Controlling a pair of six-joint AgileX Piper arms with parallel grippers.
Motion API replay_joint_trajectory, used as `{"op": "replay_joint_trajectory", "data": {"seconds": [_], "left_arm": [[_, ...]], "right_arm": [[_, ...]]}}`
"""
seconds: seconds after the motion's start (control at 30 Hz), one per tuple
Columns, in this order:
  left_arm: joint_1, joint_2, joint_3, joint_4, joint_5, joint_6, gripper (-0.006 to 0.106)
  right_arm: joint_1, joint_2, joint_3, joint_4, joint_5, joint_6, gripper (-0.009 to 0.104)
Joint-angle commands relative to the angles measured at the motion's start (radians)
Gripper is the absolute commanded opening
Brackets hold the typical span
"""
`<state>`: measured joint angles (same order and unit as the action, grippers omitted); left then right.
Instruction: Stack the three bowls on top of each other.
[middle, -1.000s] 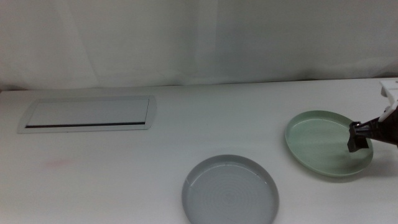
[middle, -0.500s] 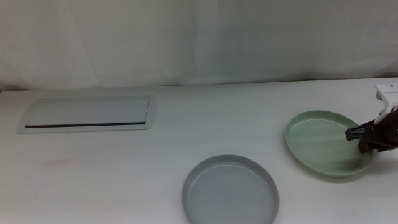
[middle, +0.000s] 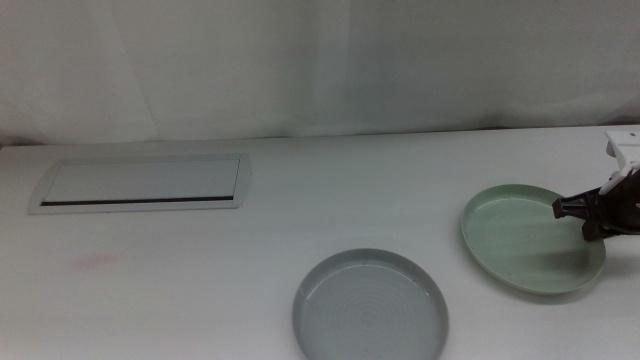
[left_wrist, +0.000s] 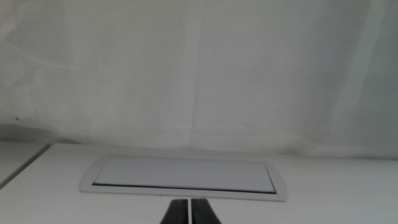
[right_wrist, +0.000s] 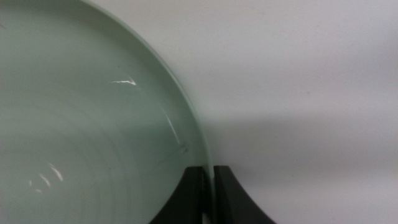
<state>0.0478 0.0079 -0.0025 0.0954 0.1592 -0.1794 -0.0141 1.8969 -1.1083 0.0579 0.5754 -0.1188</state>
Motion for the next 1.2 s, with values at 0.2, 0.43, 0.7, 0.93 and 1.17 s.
{"op": "replay_joint_trajectory", "data": {"seconds": [0.2,0.43,0.7,0.93,1.17], "left_arm": [[-0.006,-0.039,0.039,-0.006,-0.016,-0.009,-0.003],[-0.006,-0.039,0.039,-0.006,-0.016,-0.009,-0.003],[-0.006,-0.039,0.039,-0.006,-0.016,-0.009,-0.003],[-0.006,-0.039,0.039,-0.006,-0.016,-0.009,-0.003],[-0.006,-0.039,0.039,-0.006,-0.016,-0.009,-0.003]], "right_arm": [[-0.007,-0.092,0.004,0.002,0.022,-0.013,-0.003],[-0.007,-0.251,0.004,0.002,0.079,-0.019,-0.003],[-0.007,-0.434,0.004,0.058,0.136,-0.02,-0.003],[-0.003,-0.568,0.004,0.225,0.232,-0.093,-0.003],[0.124,-0.58,0.004,0.251,0.276,-0.084,-0.003]]}}
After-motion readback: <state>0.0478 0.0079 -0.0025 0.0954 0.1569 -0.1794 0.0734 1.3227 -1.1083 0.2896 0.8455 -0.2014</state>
